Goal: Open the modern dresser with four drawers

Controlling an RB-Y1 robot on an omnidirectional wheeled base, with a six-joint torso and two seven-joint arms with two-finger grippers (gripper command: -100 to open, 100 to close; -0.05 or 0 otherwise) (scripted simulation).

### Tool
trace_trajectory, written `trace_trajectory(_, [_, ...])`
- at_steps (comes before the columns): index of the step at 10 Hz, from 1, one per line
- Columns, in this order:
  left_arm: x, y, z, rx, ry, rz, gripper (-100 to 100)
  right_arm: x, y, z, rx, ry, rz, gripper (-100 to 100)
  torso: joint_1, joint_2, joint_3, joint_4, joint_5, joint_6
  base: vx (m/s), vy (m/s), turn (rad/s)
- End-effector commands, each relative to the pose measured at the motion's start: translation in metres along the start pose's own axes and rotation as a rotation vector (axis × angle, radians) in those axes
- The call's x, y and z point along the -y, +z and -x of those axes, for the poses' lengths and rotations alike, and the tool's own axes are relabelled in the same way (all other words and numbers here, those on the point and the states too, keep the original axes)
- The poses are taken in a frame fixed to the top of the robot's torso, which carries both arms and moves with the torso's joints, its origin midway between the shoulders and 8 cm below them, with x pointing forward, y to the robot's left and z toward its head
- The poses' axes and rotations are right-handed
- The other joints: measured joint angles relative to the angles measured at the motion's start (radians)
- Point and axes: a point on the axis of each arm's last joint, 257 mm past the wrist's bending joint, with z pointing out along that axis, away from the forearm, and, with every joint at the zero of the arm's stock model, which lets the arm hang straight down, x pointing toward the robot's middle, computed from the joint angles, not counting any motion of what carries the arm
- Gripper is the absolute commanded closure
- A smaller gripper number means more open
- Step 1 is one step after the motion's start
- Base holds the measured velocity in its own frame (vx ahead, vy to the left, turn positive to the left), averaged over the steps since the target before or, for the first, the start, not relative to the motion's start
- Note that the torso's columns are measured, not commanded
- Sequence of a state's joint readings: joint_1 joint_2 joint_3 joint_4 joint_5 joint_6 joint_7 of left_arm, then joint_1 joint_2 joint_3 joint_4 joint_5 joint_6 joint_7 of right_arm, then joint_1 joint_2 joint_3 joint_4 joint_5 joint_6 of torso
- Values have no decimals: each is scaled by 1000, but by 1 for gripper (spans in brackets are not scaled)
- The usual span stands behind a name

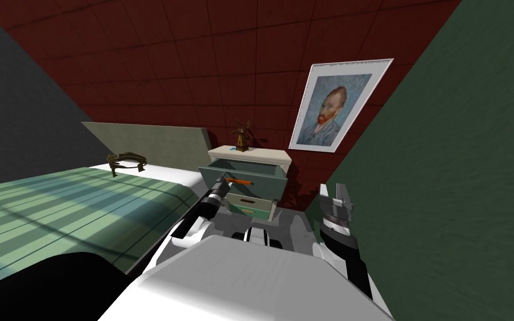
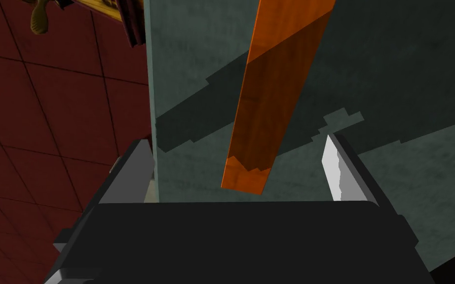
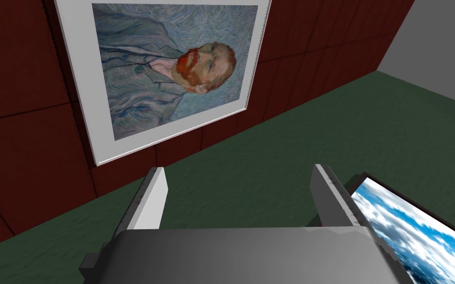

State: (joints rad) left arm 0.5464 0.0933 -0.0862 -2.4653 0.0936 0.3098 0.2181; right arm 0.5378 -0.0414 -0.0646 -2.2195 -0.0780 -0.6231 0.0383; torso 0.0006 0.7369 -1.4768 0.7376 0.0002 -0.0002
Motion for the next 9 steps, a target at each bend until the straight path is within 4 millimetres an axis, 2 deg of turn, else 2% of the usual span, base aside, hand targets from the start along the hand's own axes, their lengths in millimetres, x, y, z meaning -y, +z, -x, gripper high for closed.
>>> trace_trajectory(1, [7, 11, -6, -13, -1, -9, -100, 0, 0, 0, 0, 0, 0, 0, -1, 1, 1, 0, 0, 0, -20, 1, -1])
trace_trajectory(2, [1, 20, -4, -5, 0, 17, -100, 0, 0, 0, 0, 0, 0, 0, -1, 0, 0, 0, 0, 0, -39, 3, 58])
trace_trajectory(3, [11, 25, -11, -22, -1, -7, -100, 0, 0, 0, 0, 0, 0, 0, 0, 1, 0, 0, 0, 0, -41, 1, 36])
trace_trajectory(4, [5, 33, -9, -13, -1, 21, -100, 0, 0, 0, 0, 0, 0, 0, 0, 1, 1, 0, 0, 0, -57, -5, 67])
trace_trajectory(5, [15, 39, -16, -29, -2, -2, -100, 0, 0, 0, 0, 0, 0, 0, -1, 2, 1, 1, 0, 0, -52, -4, 32])
trace_trajectory(6, [10, 46, -13, -20, -3, 22, -100, 0, 0, 0, 0, 0, 0, 0, -1, 2, 1, 1, 0, 0, -64, 1, 47])
trace_trajectory(8, [23, 53, -23, -41, -4, -2, -100, 0, 0, 0, 0, 0, 0, 0, 0, 2, 1, 1, 0, 0, -49, 3, 19])
trace_trajectory(9, [19, 62, -24, -37, -5, 23, -100, 0, 0, 0, 0, 0, 0, 0, 0, 0, 0, 0, 0, 0, -42, 3, 66])
